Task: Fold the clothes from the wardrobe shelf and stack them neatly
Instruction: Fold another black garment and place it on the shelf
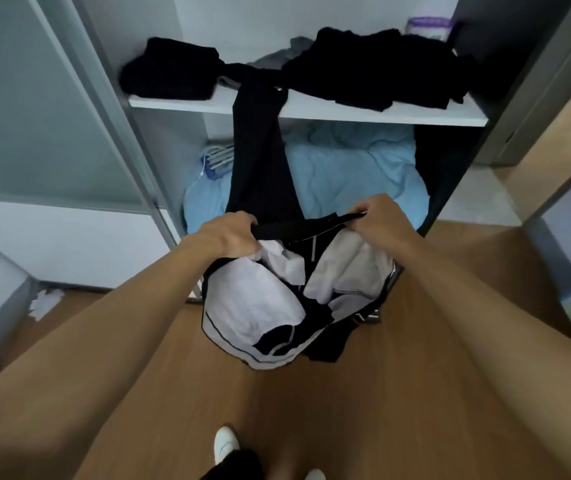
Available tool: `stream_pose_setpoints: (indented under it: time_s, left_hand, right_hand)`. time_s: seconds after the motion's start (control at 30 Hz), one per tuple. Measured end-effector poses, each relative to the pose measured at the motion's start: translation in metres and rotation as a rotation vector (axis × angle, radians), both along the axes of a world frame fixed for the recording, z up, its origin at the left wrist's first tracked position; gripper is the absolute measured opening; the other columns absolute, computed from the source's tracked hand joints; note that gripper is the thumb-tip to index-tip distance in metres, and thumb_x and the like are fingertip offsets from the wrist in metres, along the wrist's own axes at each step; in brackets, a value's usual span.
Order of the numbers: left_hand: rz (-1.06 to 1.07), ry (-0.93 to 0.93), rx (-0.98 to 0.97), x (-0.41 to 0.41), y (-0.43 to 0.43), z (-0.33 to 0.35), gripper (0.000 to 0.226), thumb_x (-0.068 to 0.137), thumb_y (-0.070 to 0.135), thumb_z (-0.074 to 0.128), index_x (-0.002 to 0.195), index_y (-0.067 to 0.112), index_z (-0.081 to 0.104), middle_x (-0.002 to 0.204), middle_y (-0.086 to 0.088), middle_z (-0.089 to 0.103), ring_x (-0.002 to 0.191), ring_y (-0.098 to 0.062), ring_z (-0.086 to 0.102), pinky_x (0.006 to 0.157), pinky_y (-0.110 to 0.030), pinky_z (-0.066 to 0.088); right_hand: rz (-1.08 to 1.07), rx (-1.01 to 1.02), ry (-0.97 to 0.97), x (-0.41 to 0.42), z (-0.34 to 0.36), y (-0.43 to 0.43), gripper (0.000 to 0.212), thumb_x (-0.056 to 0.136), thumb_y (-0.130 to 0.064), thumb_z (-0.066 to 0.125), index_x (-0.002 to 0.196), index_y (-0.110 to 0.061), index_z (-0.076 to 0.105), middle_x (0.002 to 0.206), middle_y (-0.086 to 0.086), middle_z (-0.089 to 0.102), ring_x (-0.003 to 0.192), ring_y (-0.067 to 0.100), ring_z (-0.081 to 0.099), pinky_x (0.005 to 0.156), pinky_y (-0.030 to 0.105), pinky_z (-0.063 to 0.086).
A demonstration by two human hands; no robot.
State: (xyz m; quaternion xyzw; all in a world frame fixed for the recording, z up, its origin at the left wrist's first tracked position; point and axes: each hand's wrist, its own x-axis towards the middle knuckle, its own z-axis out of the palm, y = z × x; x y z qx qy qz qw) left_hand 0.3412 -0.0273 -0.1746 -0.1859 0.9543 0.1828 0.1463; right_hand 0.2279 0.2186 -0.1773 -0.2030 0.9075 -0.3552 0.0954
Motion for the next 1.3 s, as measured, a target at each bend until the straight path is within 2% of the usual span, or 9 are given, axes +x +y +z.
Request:
stream_pose_setpoints:
  time_s: [0.13, 0.27, 0.33, 0.43, 0.53, 0.67, 0.8, 1.13, 1.3]
  left_hand:
    - [0.061, 0.037, -0.182, 0.025, -0.01, -0.019, 0.006, 0.08, 0.027, 0.066, 0.081, 0.022, 0.062, 0.087, -0.005, 0.066, 0.081, -0.026, 0.062, 0.067, -0.032, 0.044]
    - [0.239, 0.051, -0.21, 0.046, -0.023, -0.039, 0.021, 0.08, 0.037, 0.066, 0.092, 0.019, 0.067, 0.093, -0.004, 0.064, 0.088, -0.031, 0.062, 0.07, -0.031, 0.043]
    - [0.33, 0.048, -0.108, 0.052, -0.029, -0.043, 0.025, 0.082, 0.034, 0.065, 0.099, 0.017, 0.067, 0.097, -0.007, 0.064, 0.092, -0.033, 0.061, 0.074, -0.034, 0.045]
    - [0.56, 0.154, 0.376, 0.054, -0.031, -0.041, 0.017, 0.093, 0.011, 0.051, 0.1, 0.003, 0.064, 0.097, -0.017, 0.063, 0.08, -0.033, 0.06, 0.066, -0.036, 0.054]
    - [0.718, 0.27, 0.695, 0.053, -0.023, -0.024, 0.026, 0.098, 0.0, 0.038, 0.081, 0.007, 0.056, 0.075, -0.011, 0.055, 0.049, -0.022, 0.059, 0.036, -0.023, 0.048]
    - [0.737, 0.378, 0.957, 0.047, -0.022, 0.001, 0.029, 0.097, -0.003, 0.033, 0.087, 0.013, 0.055, 0.074, -0.007, 0.06, 0.042, -0.011, 0.063, 0.04, -0.023, 0.052]
    - [0.798, 0.478, 1.137, 0.045, -0.024, 0.018, 0.03, 0.099, -0.002, 0.034, 0.087, 0.013, 0.056, 0.076, -0.006, 0.059, 0.046, -0.015, 0.066, 0.042, -0.025, 0.054]
    - [0.851, 0.757, 1.19, 0.039, -0.025, 0.052, 0.027, 0.096, -0.003, 0.036, 0.091, 0.009, 0.06, 0.075, -0.011, 0.062, 0.041, -0.018, 0.065, 0.046, -0.027, 0.055]
    - [0.831, 0.856, 1.204, 0.036, -0.028, 0.071, 0.026, 0.096, -0.005, 0.038, 0.09, 0.008, 0.06, 0.075, -0.012, 0.061, 0.052, -0.02, 0.065, 0.049, -0.028, 0.056]
  right_hand:
    - [-0.062, -0.066, -0.078, 0.014, -0.008, 0.027, 0.009, 0.089, -0.019, 0.071, 0.085, -0.026, 0.076, 0.094, -0.002, 0.074, 0.096, 0.018, 0.067, 0.083, 0.032, 0.053]
    - [-0.002, -0.058, -0.134, 0.039, -0.021, 0.031, 0.023, 0.091, -0.015, 0.066, 0.111, -0.02, 0.076, 0.119, -0.002, 0.072, 0.115, 0.014, 0.063, 0.098, 0.025, 0.047]
    - [0.06, -0.03, -0.148, 0.053, -0.026, 0.028, 0.026, 0.092, -0.022, 0.069, 0.118, -0.02, 0.074, 0.124, -0.002, 0.07, 0.117, 0.013, 0.062, 0.102, 0.026, 0.047]
    - [0.204, 0.081, -0.166, 0.071, -0.034, 0.024, 0.047, 0.084, -0.04, 0.078, 0.128, -0.025, 0.068, 0.13, -0.006, 0.065, 0.122, 0.01, 0.058, 0.108, 0.03, 0.044]
    - [0.386, 0.192, -0.219, 0.088, -0.046, 0.016, 0.045, 0.088, -0.037, 0.075, 0.131, -0.027, 0.066, 0.131, -0.008, 0.065, 0.121, 0.009, 0.06, 0.102, 0.021, 0.044]
    - [0.343, 0.137, -0.135, 0.097, -0.061, 0.0, 0.025, 0.096, -0.017, 0.063, 0.117, -0.024, 0.074, 0.108, -0.01, 0.072, 0.089, -0.001, 0.062, 0.082, 0.019, 0.047]
    - [0.297, 0.05, -0.139, 0.108, -0.07, -0.016, 0.024, 0.095, -0.008, 0.061, 0.117, -0.009, 0.071, 0.105, -0.007, 0.064, 0.098, 0.006, 0.057, 0.072, -0.005, 0.035]
    - [0.211, -0.176, -0.175, 0.135, -0.061, -0.082, 0.039, 0.096, -0.01, 0.049, 0.133, -0.019, 0.058, 0.121, 0.002, 0.067, 0.102, 0.015, 0.061, 0.077, 0.021, 0.043]
    - [0.175, -0.239, -0.089, 0.144, -0.045, -0.114, 0.028, 0.088, -0.055, 0.058, 0.112, -0.043, 0.051, 0.104, -0.027, 0.06, 0.097, -0.008, 0.057, 0.079, 0.018, 0.043]
